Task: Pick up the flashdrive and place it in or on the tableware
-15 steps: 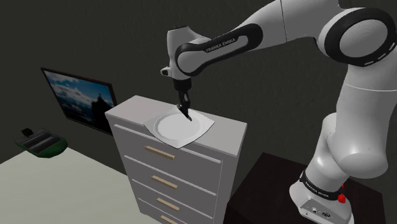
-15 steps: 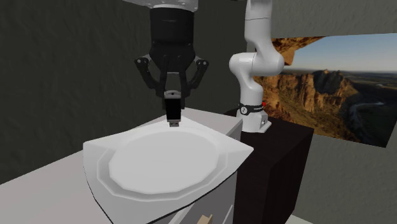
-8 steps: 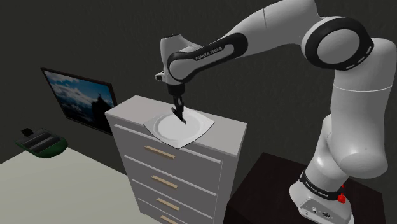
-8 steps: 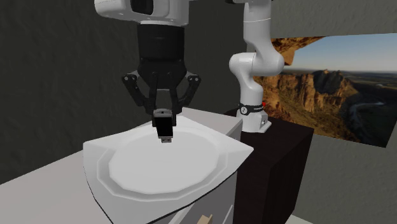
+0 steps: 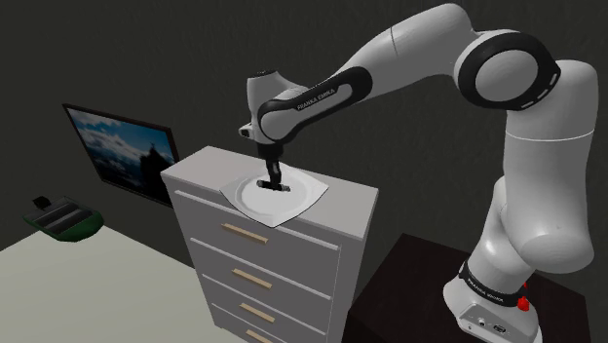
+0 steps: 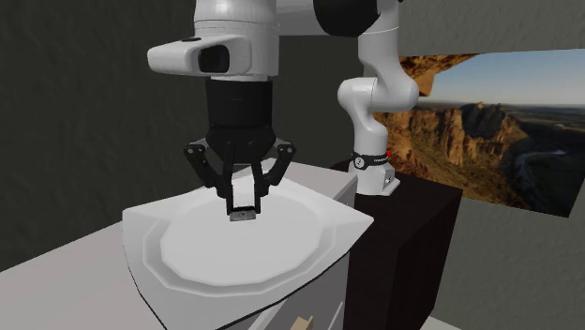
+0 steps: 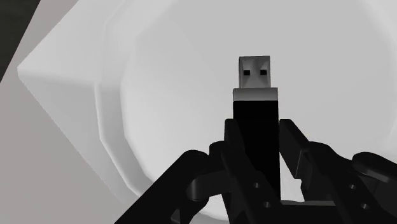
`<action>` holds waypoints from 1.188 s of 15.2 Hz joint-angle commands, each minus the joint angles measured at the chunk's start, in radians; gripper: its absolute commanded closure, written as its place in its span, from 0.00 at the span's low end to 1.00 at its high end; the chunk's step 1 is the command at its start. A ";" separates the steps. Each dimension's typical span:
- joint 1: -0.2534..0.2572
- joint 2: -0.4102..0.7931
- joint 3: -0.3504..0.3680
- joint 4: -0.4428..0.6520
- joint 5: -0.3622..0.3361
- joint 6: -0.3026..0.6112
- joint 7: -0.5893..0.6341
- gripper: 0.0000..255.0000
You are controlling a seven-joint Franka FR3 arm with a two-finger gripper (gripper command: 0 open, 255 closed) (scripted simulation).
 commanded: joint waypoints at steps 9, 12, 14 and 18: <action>0.000 0.012 0.000 -0.011 -0.001 0.021 0.001 1.00; 0.000 0.012 0.000 -0.011 -0.001 0.021 0.001 0.00; 0.000 0.012 0.000 -0.011 -0.001 0.021 0.001 0.00; 0.003 -0.023 0.002 0.043 0.001 -0.067 0.000 0.00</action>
